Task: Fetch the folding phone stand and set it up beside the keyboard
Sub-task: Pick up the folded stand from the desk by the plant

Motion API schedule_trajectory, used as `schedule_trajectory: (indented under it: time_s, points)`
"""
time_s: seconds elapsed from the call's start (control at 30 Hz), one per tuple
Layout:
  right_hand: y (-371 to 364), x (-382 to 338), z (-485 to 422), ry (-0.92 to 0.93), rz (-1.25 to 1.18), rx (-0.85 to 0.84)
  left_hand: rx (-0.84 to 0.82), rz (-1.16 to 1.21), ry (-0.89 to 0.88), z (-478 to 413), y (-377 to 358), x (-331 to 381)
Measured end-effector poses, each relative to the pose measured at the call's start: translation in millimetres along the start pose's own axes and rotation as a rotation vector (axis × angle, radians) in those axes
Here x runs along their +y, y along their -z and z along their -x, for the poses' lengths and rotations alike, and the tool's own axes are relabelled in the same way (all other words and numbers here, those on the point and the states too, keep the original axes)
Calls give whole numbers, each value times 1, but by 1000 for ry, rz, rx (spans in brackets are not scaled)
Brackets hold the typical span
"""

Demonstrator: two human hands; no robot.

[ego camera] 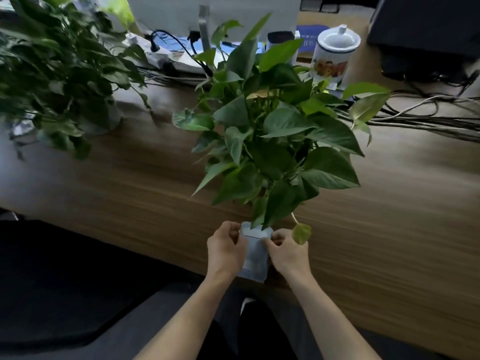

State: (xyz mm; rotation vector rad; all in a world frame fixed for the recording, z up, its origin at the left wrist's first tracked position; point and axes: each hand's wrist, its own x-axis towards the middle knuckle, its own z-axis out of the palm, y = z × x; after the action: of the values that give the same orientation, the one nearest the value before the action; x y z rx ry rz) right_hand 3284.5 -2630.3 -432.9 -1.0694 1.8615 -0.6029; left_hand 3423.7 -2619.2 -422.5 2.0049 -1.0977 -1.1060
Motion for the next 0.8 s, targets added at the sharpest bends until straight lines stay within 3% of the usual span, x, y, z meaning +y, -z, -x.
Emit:
schedule_trajectory:
  time_s: [0.13, 0.5, 0.8]
  points:
    - [1, -4, -1, -2, -26, -38, -13, -15, 11, -4, 1, 5]
    - [27, -42, 53, 104, -31, 14, 39, 52, -166, 41, 42, 33]
    - [41, -127, 187, 320, -81, 111, 104, 166, -391, 135, 162, 76]
